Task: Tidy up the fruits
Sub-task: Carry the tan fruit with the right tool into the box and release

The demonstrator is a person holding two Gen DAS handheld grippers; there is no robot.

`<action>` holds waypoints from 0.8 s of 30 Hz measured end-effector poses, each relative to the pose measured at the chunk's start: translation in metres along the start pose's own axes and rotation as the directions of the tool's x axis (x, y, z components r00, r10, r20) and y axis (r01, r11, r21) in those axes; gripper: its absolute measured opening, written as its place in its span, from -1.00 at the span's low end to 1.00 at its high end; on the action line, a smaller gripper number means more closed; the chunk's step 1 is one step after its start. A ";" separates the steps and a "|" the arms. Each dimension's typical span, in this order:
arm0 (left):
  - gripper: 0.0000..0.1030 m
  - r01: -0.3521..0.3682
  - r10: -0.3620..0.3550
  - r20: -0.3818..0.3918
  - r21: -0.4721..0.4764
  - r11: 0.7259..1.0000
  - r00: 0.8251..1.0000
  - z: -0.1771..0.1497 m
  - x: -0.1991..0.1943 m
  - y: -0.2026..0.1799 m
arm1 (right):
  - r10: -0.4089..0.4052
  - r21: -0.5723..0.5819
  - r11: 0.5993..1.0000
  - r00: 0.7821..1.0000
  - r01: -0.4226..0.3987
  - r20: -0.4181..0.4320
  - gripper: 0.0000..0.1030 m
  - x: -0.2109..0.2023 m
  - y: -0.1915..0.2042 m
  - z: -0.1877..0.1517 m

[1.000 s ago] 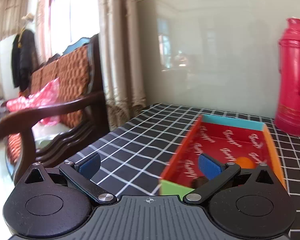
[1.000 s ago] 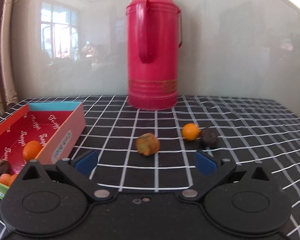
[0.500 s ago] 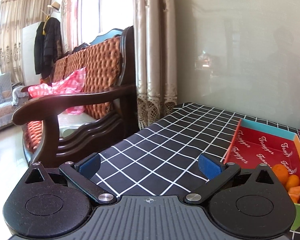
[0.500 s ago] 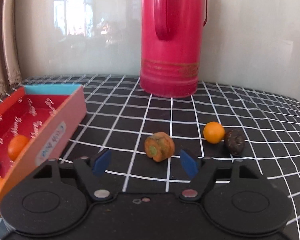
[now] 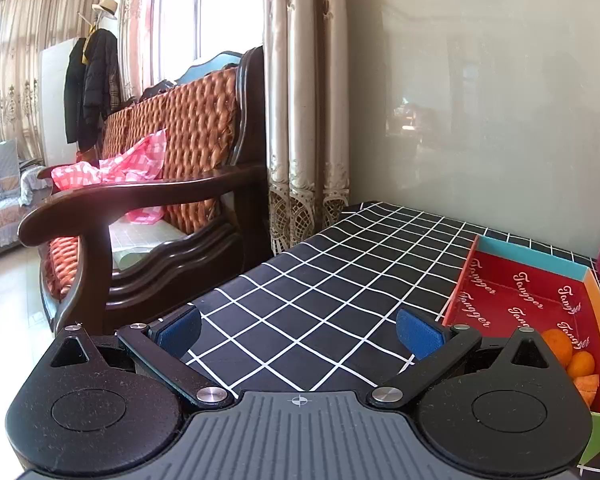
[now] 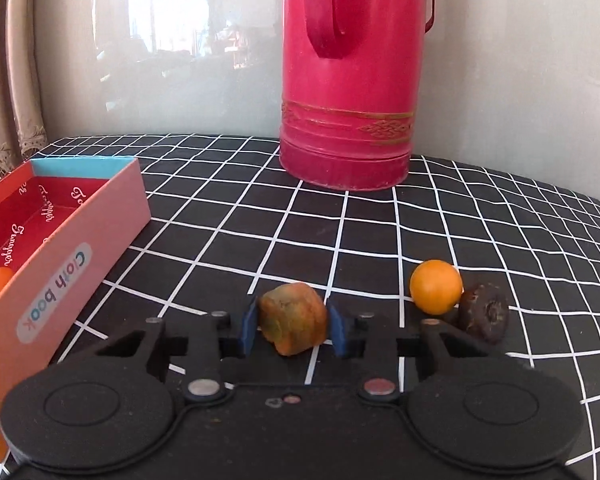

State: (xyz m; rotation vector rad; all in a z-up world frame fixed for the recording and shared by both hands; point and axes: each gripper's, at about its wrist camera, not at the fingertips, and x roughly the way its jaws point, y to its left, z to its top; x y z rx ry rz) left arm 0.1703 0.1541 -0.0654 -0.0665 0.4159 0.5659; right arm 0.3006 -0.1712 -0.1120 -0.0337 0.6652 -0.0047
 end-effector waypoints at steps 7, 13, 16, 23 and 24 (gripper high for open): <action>1.00 0.002 -0.002 -0.014 -0.018 1.000 1.000 0.000 0.001 0.001 | 0.119 0.007 0.993 0.989 -0.120 0.089 -0.46 -0.030 0.015 0.000; 1.00 -0.002 0.002 -0.024 -0.027 1.000 1.000 -0.001 0.002 0.005 | 0.326 -0.047 0.945 0.931 -0.322 0.166 -0.45 -0.061 0.051 0.003; 1.00 -0.006 0.006 -0.026 -0.025 1.000 1.000 -0.001 0.003 0.004 | 0.390 -0.088 0.921 0.906 -0.381 0.163 -0.45 -0.070 0.072 0.003; 1.00 -0.012 0.011 -0.032 -0.027 1.000 0.999 -0.002 0.004 0.006 | 0.464 -0.147 0.882 0.881 -0.448 0.095 -0.36 -0.072 0.105 -0.001; 1.00 -0.012 0.011 -0.034 -0.029 0.999 0.999 -0.001 0.004 0.007 | 0.462 -0.145 0.883 0.882 -0.447 0.094 -0.33 -0.072 0.106 -0.002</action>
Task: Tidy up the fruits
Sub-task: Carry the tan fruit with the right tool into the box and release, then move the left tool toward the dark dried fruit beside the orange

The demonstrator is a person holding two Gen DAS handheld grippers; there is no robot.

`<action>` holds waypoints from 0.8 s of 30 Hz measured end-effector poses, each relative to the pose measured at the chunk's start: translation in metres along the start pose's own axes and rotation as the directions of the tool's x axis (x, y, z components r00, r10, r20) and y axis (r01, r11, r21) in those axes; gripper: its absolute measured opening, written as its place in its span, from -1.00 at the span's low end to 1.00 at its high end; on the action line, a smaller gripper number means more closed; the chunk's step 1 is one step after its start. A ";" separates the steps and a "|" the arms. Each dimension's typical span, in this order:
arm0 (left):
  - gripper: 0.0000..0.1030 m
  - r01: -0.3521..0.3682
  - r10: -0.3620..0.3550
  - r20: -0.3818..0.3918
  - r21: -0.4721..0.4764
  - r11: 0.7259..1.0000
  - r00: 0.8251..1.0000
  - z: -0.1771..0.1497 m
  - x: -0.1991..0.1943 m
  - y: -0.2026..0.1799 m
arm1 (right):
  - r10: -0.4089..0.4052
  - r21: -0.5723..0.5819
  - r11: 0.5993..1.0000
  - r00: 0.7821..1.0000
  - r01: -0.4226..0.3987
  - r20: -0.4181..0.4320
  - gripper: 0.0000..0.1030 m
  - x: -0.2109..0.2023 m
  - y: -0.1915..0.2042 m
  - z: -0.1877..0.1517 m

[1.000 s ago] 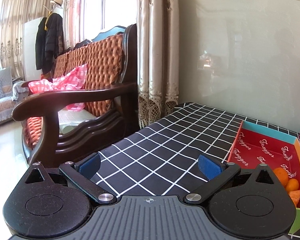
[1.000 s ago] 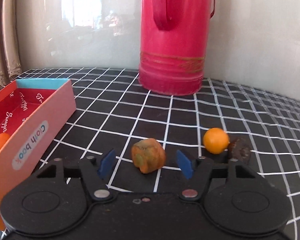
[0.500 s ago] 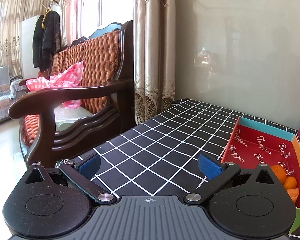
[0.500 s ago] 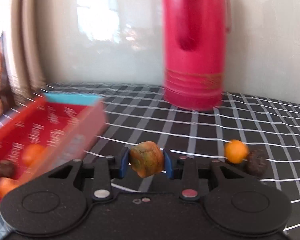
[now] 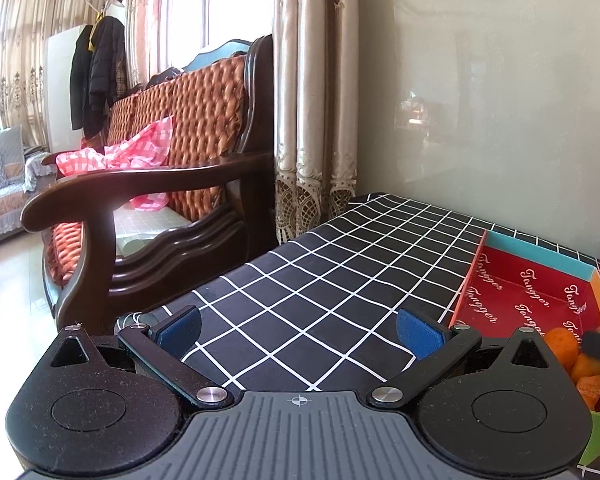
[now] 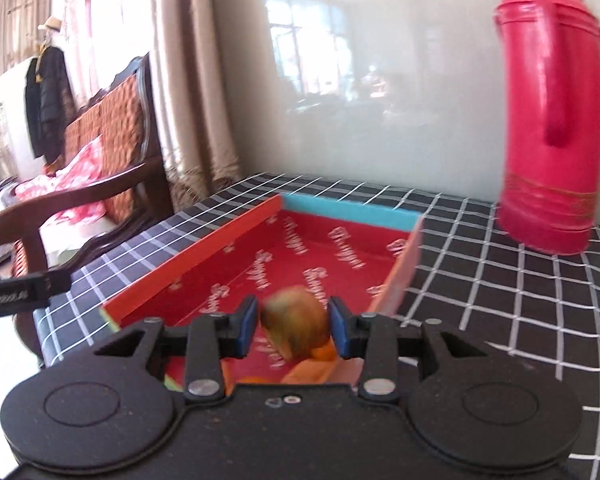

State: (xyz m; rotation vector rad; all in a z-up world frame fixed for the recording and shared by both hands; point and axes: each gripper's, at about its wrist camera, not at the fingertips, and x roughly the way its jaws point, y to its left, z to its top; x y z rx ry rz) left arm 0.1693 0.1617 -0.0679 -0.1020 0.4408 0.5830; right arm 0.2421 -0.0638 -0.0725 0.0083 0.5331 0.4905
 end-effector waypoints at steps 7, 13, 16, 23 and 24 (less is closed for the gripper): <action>1.00 0.001 -0.001 0.005 0.008 1.000 1.000 0.000 -0.002 -0.004 | -0.102 0.021 0.995 0.991 0.100 0.091 0.45 -0.022 -0.009 0.000; 1.00 0.019 -0.019 0.015 0.029 0.999 1.000 -0.001 -0.007 -0.016 | -0.272 0.076 0.961 0.956 0.265 0.109 0.71 -0.039 -0.038 -0.004; 1.00 0.039 -0.040 0.024 0.046 0.998 0.999 -0.001 -0.012 -0.029 | -0.375 0.114 0.924 0.922 0.364 0.094 0.77 -0.047 -0.056 -0.009; 0.99 0.137 -0.144 0.052 0.114 0.984 0.988 -0.006 -0.033 -0.075 | -0.597 0.176 0.792 0.802 0.585 0.025 0.87 -0.067 -0.100 -0.024; 0.99 0.155 -0.163 0.055 0.127 0.980 0.985 -0.007 -0.037 -0.084 | -0.620 0.181 0.773 0.784 0.607 0.018 0.87 -0.071 -0.105 -0.027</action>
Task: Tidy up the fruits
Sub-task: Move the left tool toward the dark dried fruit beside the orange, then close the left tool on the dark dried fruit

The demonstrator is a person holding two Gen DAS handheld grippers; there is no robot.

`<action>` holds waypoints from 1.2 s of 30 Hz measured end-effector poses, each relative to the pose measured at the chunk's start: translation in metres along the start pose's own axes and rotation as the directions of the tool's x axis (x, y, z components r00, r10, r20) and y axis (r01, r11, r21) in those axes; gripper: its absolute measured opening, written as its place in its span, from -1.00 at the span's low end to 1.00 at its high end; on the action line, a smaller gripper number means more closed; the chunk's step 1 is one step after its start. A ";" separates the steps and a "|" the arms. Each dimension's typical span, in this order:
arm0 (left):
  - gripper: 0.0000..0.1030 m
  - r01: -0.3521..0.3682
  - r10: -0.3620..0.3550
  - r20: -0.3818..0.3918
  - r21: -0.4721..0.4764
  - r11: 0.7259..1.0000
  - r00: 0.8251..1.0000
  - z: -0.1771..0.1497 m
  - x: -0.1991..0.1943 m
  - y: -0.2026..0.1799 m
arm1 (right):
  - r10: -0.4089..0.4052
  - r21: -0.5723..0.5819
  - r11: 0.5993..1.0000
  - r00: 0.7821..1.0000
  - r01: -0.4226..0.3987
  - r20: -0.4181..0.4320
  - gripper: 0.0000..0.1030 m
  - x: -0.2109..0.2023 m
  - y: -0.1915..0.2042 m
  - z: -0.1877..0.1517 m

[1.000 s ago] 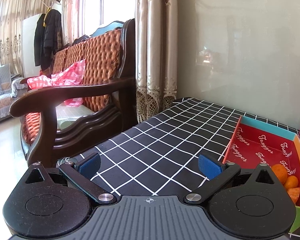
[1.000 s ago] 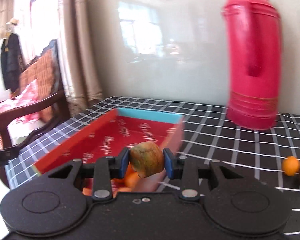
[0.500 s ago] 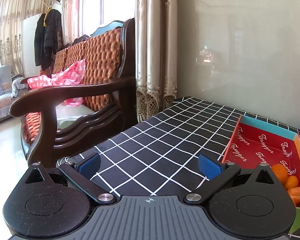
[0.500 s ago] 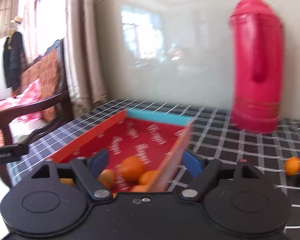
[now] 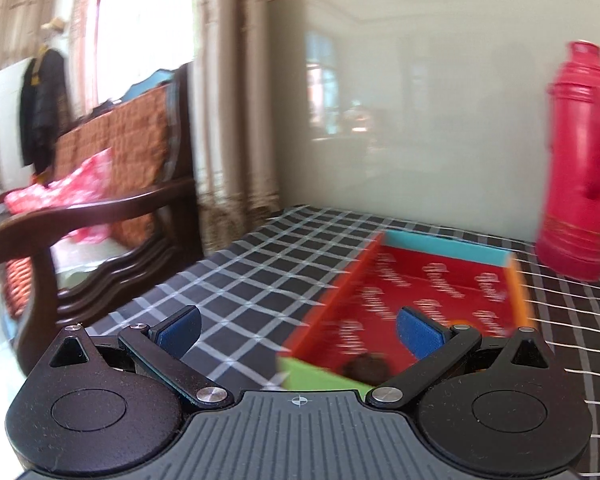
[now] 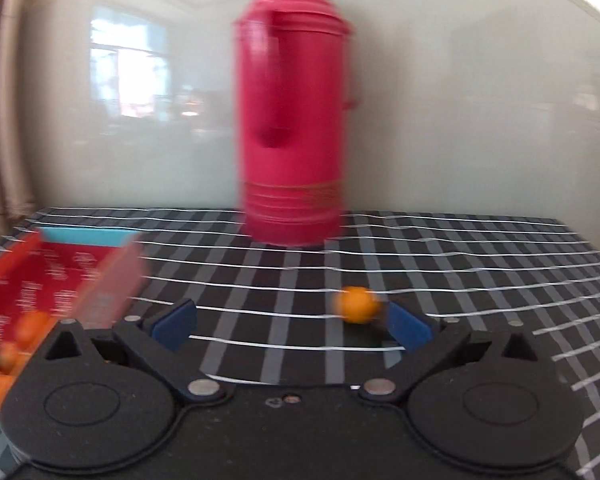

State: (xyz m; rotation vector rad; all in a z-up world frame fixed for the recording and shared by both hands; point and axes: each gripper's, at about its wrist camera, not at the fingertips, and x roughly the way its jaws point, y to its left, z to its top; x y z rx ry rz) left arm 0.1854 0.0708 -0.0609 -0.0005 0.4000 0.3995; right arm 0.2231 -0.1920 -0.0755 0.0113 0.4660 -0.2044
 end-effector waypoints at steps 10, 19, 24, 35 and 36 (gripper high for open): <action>0.99 0.256 -0.259 0.003 0.148 0.955 0.966 -0.005 -0.022 -0.111 | -0.255 0.087 0.963 0.967 0.256 -0.024 0.89 -0.006 -0.074 -0.011; 0.99 0.419 -0.421 -0.046 0.239 0.876 0.906 -0.019 -0.041 -0.199 | -0.444 0.186 0.876 0.895 0.444 -0.045 0.89 -0.025 -0.134 -0.024; 0.99 0.464 -0.464 -0.069 0.266 0.845 0.883 -0.022 -0.043 -0.240 | -0.468 0.236 0.853 0.883 0.465 -0.048 0.89 -0.037 -0.158 -0.030; 0.99 0.497 -0.491 -0.094 0.267 0.826 0.866 -0.027 -0.041 -0.311 | -0.469 0.274 0.843 0.882 0.463 -0.050 0.89 -0.038 -0.182 -0.030; 0.98 0.493 -0.487 -0.093 0.269 0.828 0.868 -0.028 -0.040 -0.313 | -0.465 0.278 0.844 0.884 0.459 -0.051 0.89 -0.038 -0.184 -0.030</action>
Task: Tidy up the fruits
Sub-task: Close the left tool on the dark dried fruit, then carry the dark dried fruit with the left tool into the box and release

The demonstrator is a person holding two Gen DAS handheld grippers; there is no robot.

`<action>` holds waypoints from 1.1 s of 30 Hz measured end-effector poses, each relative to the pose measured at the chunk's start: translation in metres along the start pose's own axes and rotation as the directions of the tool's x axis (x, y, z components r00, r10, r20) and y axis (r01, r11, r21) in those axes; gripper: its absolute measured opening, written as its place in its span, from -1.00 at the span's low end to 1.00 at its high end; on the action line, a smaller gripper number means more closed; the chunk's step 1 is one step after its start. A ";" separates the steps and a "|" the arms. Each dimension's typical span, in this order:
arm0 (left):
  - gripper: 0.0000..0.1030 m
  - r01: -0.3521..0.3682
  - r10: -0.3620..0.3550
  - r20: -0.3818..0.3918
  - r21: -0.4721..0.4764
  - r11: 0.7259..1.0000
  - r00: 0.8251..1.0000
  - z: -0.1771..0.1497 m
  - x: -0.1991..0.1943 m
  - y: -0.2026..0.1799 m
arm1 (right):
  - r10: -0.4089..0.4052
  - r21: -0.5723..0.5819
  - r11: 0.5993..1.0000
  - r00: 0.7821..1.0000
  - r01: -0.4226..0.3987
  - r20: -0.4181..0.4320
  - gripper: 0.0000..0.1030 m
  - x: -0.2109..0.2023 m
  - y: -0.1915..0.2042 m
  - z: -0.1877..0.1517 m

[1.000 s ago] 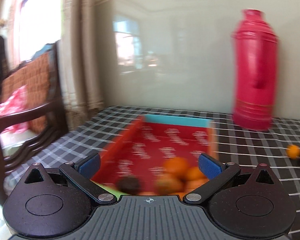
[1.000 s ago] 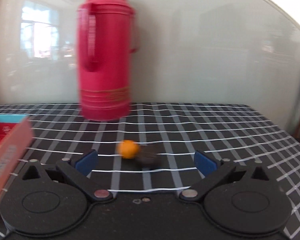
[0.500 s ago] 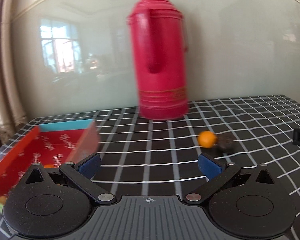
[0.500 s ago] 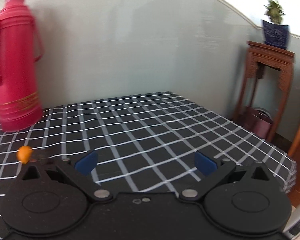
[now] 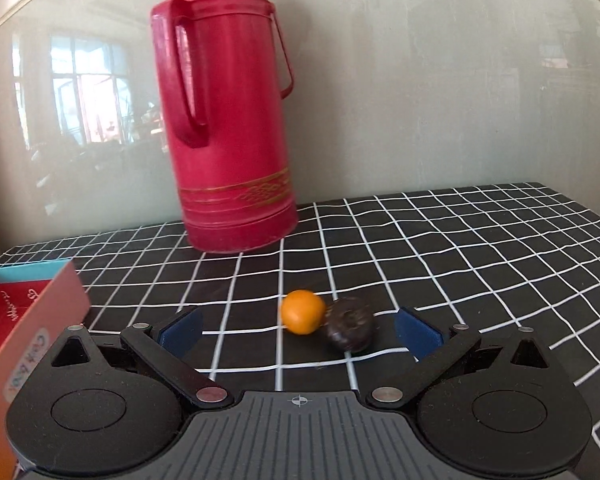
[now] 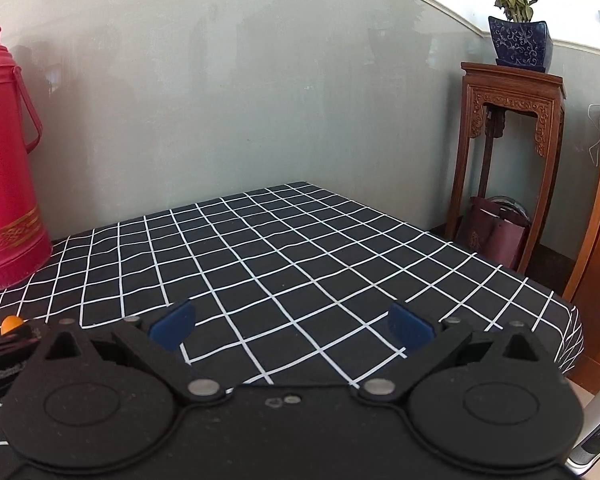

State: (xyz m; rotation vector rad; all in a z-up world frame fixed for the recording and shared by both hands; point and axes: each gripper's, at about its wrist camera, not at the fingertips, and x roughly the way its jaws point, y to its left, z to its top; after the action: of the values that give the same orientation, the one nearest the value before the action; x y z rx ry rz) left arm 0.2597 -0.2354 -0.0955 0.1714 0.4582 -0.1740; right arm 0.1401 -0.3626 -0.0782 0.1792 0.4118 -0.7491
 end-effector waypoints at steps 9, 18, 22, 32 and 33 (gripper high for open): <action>0.64 -0.023 0.021 -0.082 -0.027 0.999 0.996 0.001 0.029 -0.018 | 0.052 0.057 0.997 0.998 -0.051 -0.027 0.89 0.009 -0.007 0.005; -0.25 0.008 -0.018 -0.134 -0.077 0.997 0.991 0.001 0.040 -0.018 | 0.097 0.065 0.993 0.994 -0.094 -0.041 0.89 0.013 0.000 0.006; -0.26 0.024 -0.035 -0.127 -0.091 0.996 0.991 -0.003 0.033 -0.012 | 0.104 0.064 0.993 0.994 -0.101 -0.035 0.89 0.011 0.004 0.007; -0.27 0.016 -0.017 -0.051 -0.017 1.000 0.999 -0.010 0.011 0.002 | 0.115 0.067 0.991 0.993 -0.113 -0.031 0.89 0.008 0.007 0.007; -0.27 0.013 -0.013 -0.042 -0.007 1.000 0.999 -0.010 0.008 0.004 | 0.117 0.065 0.991 0.993 -0.115 -0.031 0.89 0.008 0.008 0.008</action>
State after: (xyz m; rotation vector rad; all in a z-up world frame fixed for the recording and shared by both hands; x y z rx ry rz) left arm 0.2633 -0.2305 -0.1079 0.1655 0.5019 -0.1820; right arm 0.1535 -0.3644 -0.0747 0.2734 0.4078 -0.6454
